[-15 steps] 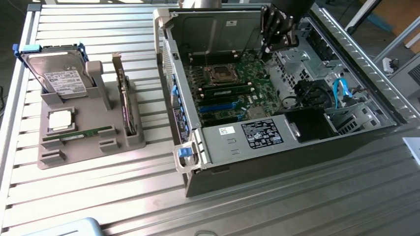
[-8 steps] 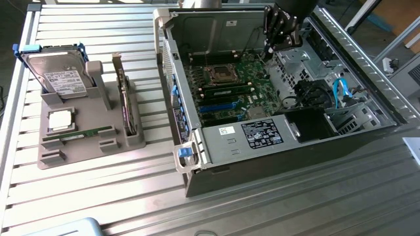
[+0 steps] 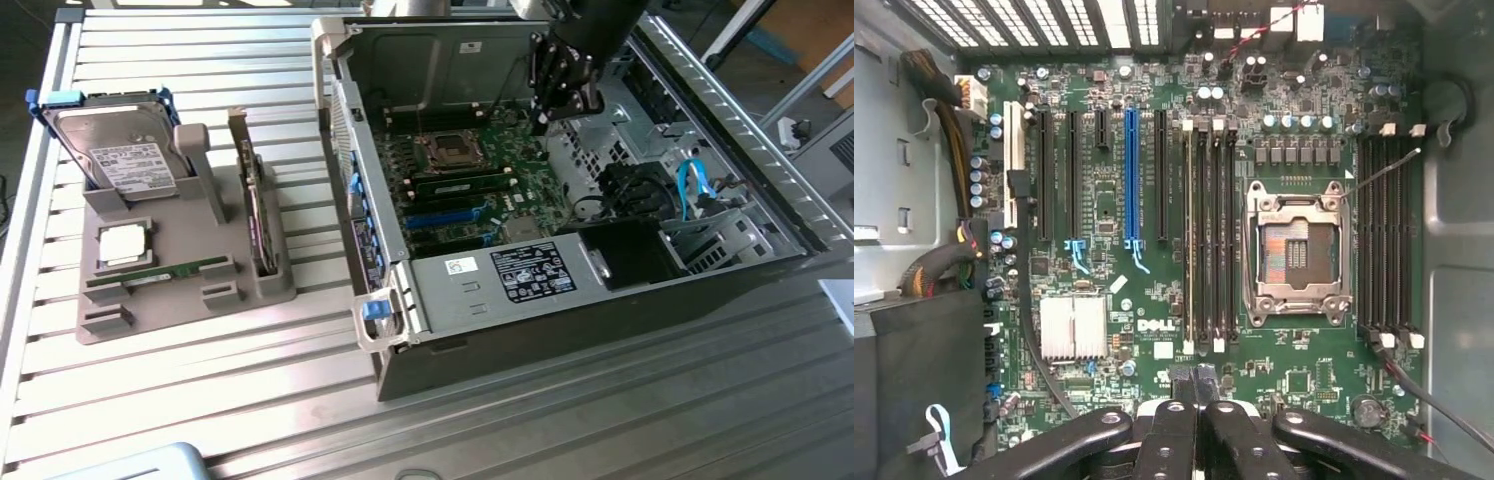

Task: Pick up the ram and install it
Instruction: 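Press down the ram until it locks into place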

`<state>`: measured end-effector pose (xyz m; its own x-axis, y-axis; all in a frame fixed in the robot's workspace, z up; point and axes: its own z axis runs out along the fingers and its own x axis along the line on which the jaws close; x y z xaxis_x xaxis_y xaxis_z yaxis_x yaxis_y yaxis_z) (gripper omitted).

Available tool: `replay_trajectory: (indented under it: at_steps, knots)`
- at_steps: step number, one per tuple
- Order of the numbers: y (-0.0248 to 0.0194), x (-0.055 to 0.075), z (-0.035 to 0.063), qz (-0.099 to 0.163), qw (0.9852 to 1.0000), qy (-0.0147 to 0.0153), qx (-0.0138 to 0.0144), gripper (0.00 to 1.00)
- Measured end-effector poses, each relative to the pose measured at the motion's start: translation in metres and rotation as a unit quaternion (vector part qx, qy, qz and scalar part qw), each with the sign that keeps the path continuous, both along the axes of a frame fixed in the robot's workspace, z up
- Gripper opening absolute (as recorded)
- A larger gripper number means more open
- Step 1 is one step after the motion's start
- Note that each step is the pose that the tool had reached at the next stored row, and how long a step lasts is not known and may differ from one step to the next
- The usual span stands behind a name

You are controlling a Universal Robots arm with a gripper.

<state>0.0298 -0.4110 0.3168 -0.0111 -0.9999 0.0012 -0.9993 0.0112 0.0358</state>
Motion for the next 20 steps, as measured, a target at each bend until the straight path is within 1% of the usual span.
replay_trajectory:
  at_steps: [8, 15, 19, 20]
  knots:
    - [0.0000, 0.000, -0.0164, 0.000, 1.0000, 0.0000, -0.0002, 0.11]
    - [-0.0010, 0.000, -0.0378, -0.001, 1.0000, 0.0000, -0.0002, 0.11]
    - [-0.0020, 0.000, -0.0461, -0.001, 1.0000, 0.0000, -0.0002, 0.11]
    - [-0.0024, 0.000, -0.0496, -0.001, 1.0000, 0.0000, -0.0002, 0.11]
